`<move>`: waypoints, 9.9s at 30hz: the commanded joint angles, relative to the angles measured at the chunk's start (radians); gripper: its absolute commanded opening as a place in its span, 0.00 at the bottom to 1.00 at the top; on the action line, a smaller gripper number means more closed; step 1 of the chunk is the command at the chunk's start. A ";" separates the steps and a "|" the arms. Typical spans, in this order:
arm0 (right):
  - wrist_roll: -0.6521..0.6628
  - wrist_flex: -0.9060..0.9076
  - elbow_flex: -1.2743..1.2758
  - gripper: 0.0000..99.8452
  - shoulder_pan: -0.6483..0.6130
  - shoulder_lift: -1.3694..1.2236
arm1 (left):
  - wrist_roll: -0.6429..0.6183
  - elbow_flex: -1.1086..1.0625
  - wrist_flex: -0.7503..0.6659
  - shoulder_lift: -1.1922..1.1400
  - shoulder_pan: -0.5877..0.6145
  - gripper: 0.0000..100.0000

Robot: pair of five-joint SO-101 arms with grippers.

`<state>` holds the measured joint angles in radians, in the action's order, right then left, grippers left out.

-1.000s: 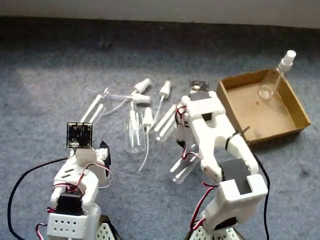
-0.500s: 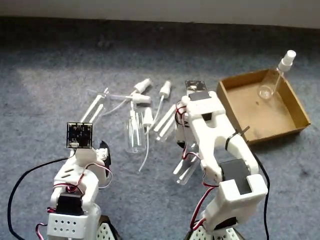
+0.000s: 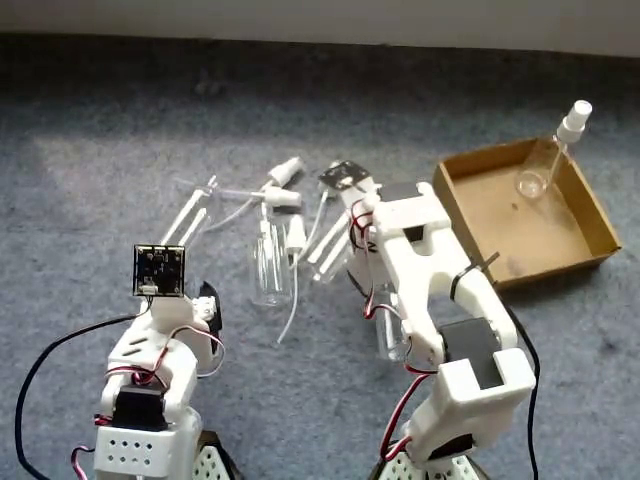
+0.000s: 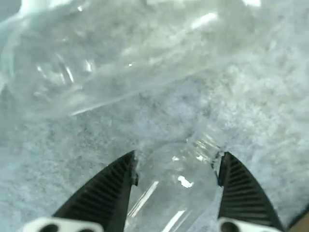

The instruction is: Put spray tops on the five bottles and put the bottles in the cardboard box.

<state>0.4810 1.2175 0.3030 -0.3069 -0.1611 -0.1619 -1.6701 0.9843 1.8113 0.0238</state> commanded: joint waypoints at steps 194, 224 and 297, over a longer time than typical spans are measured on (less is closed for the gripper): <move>-0.522 -1.446 1.406 0.19 0.107 1.360 | 0.433 2.298 0.199 -2.377 -0.309 0.13; -0.522 -1.472 1.417 0.19 0.107 1.360 | 0.431 3.050 0.270 -3.031 -0.334 0.13; -0.523 -1.474 1.417 0.19 0.042 1.360 | 0.431 3.333 0.712 -2.463 -0.395 0.01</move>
<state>-0.0514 -0.2279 1.6640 -0.2777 1.1799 0.2677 1.6149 1.6932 -0.7818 -0.3644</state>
